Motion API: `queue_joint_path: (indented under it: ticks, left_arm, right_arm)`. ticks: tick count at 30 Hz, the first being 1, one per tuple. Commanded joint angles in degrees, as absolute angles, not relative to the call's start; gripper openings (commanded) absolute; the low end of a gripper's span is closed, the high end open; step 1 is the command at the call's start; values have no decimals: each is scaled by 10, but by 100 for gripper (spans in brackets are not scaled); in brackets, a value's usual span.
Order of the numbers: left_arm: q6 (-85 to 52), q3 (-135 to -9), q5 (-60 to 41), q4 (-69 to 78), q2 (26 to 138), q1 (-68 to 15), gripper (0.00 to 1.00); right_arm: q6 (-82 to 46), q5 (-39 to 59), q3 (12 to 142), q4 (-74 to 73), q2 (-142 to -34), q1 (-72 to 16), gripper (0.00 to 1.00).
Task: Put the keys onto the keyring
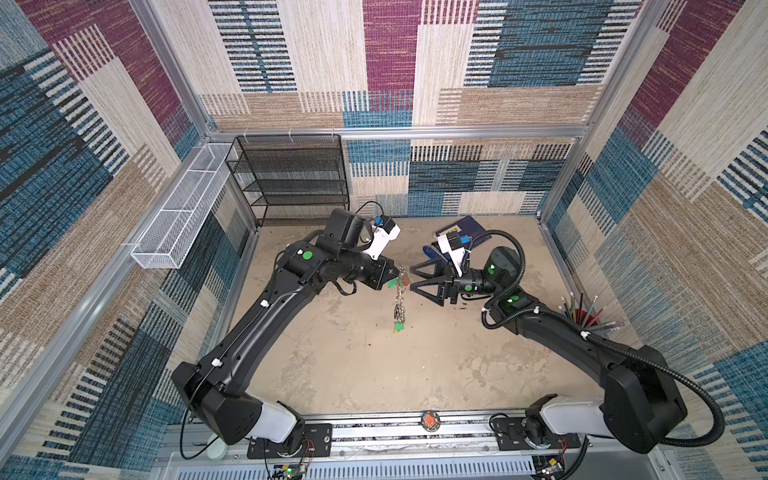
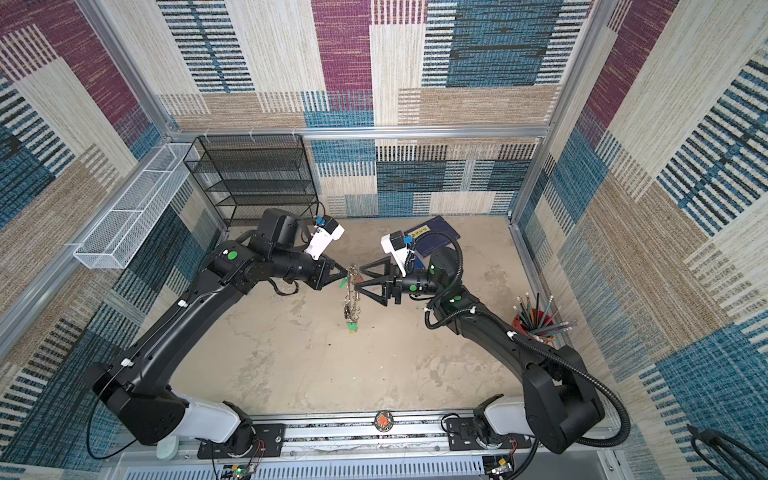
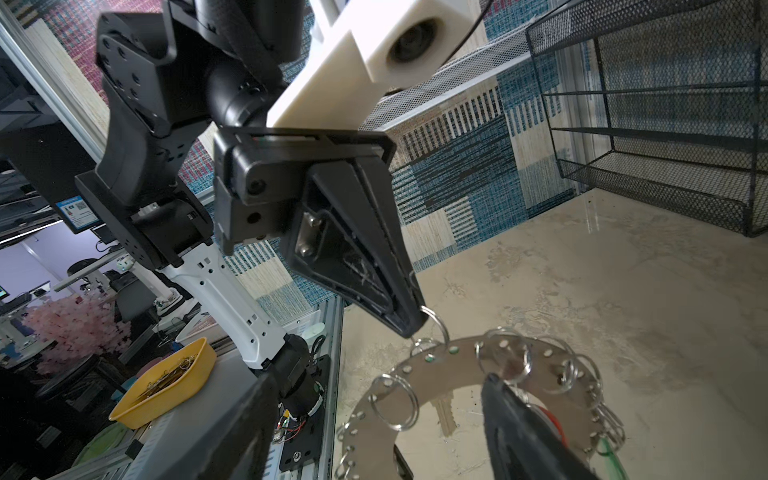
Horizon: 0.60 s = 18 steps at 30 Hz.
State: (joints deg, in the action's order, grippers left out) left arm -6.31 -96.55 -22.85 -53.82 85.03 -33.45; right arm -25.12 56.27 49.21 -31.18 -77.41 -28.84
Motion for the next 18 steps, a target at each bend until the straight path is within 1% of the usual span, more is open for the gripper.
queue_joint_path:
  ticks: [1, 4, 7, 13, 15, 18]
  left_arm:
    - [-98, -998, -177, -608, 870, -343, 0]
    - [-110, -1034, -158, -642, 898, -352, 0]
    - [-118, -1067, -146, -675, 925, -361, 0]
    - [-128, -1124, -124, -726, 970, -371, 0]
    - [-131, -1137, -124, -733, 978, -372, 0]
    - [-131, -1142, -129, -736, 981, -374, 0]
  right_arm:
    - [-220, 507, 503, -276, -788, -305, 79]
    - [-215, 476, 503, -270, -795, -312, 78]
    - [-187, 435, 514, -234, -804, -324, 75]
    - [-147, 373, 521, -205, -820, -358, 73]
    - [-144, 354, 518, -203, -827, -363, 69]
    - [-144, 335, 516, -198, -831, -363, 59]
